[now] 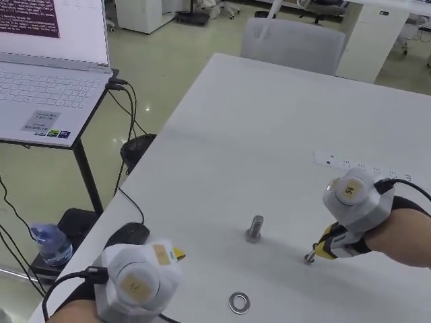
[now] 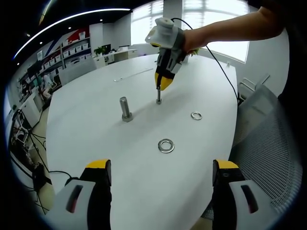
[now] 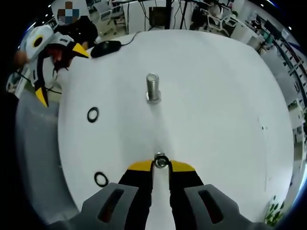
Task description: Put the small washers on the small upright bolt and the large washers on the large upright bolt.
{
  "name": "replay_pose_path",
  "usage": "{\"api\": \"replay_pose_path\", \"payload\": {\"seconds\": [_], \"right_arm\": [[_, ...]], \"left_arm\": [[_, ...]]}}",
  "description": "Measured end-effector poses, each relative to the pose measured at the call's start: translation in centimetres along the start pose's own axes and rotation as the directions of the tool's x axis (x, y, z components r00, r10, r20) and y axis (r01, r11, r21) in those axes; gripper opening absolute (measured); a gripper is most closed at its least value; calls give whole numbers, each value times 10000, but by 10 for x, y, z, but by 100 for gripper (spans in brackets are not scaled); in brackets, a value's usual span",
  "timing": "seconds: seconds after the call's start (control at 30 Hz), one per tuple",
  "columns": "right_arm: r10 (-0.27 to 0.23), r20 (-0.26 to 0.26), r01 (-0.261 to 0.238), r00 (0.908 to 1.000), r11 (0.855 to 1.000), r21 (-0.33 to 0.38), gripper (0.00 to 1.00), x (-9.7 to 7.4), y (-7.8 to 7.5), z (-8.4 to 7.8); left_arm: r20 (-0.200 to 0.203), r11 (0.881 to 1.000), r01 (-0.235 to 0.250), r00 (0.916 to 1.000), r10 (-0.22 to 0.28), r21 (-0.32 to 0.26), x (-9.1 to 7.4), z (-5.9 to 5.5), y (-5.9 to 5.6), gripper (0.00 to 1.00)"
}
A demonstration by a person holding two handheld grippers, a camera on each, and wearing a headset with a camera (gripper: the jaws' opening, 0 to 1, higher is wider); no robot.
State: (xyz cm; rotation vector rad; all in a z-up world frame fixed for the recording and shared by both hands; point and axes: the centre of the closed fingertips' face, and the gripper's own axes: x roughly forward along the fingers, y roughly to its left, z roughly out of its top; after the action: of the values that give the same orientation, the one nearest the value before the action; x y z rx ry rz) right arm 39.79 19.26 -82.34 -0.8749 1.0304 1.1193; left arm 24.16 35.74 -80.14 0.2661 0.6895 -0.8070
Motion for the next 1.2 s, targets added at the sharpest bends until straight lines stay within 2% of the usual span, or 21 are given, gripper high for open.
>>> {"api": "replay_pose_path", "payload": {"seconds": [0.4,0.77,1.2], "right_arm": [[98,-438,-115,9990,9992,-385,13,18,2,-5],[226,-688,-257,9974,9987,-451,13,34,1,-10],[240,-782,-280,9966,9984,-497,13,35,0,-10]], "left_arm": [[-32,9999,27,10000,-28,-105,-1,-5,-3,85],[-85,9999,38,10000,-39,-156,-2,-7,-3,84],[-174,9998,62,9998,-66,-195,-3,-9,-5,83]]}}
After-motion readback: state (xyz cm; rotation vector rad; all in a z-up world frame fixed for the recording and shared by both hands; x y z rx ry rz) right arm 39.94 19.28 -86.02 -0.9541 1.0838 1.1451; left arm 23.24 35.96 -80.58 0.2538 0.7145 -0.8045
